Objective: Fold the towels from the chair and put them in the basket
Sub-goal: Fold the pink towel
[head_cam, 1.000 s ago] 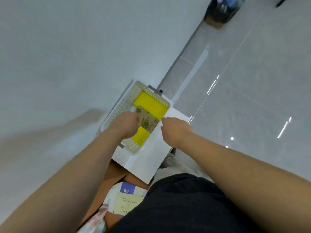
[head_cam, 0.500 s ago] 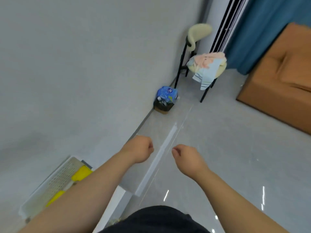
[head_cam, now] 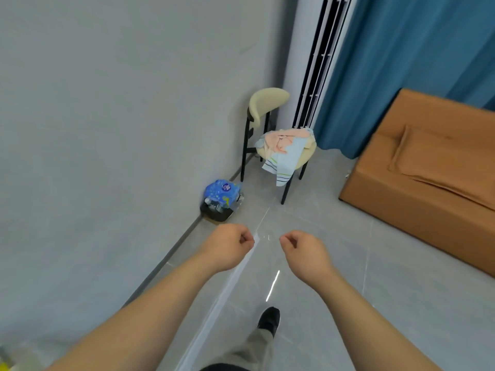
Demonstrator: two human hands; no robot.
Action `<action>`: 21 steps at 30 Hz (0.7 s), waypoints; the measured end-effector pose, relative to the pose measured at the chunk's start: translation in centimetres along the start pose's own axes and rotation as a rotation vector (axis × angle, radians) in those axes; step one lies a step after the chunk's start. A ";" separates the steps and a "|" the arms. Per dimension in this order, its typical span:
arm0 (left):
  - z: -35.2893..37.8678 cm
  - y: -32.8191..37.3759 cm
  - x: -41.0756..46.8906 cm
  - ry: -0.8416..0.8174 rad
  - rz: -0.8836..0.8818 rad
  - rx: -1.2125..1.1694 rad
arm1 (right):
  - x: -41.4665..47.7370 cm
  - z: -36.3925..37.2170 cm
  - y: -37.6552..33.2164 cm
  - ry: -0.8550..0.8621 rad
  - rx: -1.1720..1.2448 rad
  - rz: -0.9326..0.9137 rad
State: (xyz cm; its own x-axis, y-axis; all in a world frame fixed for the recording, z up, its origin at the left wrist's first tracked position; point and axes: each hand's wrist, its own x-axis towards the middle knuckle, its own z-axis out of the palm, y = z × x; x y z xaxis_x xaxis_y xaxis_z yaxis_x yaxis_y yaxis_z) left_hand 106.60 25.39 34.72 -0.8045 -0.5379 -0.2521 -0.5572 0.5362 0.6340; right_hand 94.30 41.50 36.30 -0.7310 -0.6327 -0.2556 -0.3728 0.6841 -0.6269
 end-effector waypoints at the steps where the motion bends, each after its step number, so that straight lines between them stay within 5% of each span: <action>1: 0.6 1.0 2.3 0.012 -0.003 -0.025 | 2.2 -1.1 0.9 0.002 0.007 0.005; 21: 9.0 26.0 49.1 -0.008 -0.168 -0.295 | 44.9 -26.0 18.0 -0.014 0.029 0.075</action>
State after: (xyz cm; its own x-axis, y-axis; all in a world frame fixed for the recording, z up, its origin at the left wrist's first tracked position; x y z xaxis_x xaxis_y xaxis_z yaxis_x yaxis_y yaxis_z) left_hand 50.78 18.77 32.24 -0.7083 -0.5974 -0.3761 -0.5998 0.2284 0.7669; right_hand 39.95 34.86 32.67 -0.7478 -0.5855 -0.3130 -0.3003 0.7187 -0.6271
